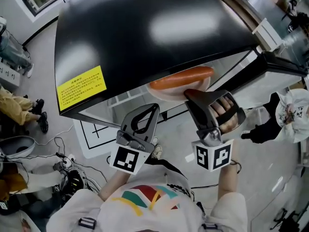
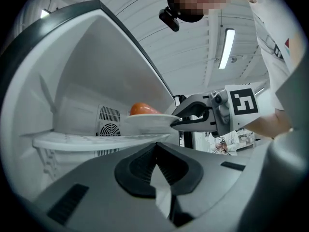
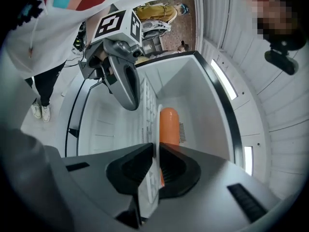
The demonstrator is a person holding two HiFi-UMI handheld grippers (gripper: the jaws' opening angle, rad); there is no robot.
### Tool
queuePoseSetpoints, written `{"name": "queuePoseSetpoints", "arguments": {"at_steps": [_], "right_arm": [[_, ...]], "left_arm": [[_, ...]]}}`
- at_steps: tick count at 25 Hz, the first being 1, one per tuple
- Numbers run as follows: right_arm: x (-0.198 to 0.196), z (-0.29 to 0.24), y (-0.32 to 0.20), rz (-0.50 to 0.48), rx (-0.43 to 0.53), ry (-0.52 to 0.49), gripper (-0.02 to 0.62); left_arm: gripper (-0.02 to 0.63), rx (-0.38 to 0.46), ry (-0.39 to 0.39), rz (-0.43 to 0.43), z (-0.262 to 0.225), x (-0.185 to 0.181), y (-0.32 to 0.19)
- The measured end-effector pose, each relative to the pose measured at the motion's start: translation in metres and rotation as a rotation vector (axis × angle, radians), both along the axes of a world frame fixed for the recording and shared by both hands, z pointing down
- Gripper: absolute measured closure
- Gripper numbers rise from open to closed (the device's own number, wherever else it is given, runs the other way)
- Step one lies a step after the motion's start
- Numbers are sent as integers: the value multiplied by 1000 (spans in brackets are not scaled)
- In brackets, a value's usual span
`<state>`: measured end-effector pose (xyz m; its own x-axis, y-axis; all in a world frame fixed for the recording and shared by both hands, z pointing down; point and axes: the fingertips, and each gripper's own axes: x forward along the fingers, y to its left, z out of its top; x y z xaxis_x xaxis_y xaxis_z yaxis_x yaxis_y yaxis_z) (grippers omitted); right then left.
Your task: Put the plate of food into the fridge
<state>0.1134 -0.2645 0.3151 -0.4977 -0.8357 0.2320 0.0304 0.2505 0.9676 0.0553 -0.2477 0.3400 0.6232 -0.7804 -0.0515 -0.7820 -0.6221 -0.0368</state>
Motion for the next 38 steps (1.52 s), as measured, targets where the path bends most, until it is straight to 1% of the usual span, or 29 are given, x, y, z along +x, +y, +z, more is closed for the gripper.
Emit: {"name": "queuePoseSetpoints", "arguments": {"at_steps": [4,11,23,30,33,35,37,38], "right_arm": [[-7,3,-12,-23,-32,22,563],[-19,-1,-28,-56,-81,19,563],[-34,3,-53,-76,-154,45,558],[-39,3,-64,-73,-174,17,558],[-40,0,-66,-74,-237,-22,558],[-40,1,-66,-77,-274,-27,551],[-39,4,-65,-73,-304,-27,513],[-39,5,-65,-66,-323,-37,505]], "left_arm": [[601,-8,-11,-4,1,-5,-4],[601,-14,-22,-30,5,-15,-16],[601,-5,-27,2,2,-12,-21],[601,-7,-23,-4,2,-13,-22],[601,-13,-21,-18,3,-17,-23],[601,-14,-18,-26,2,-19,-24],[601,-12,-20,-27,1,-19,-24],[601,-9,-21,-26,1,-19,-24]]}}
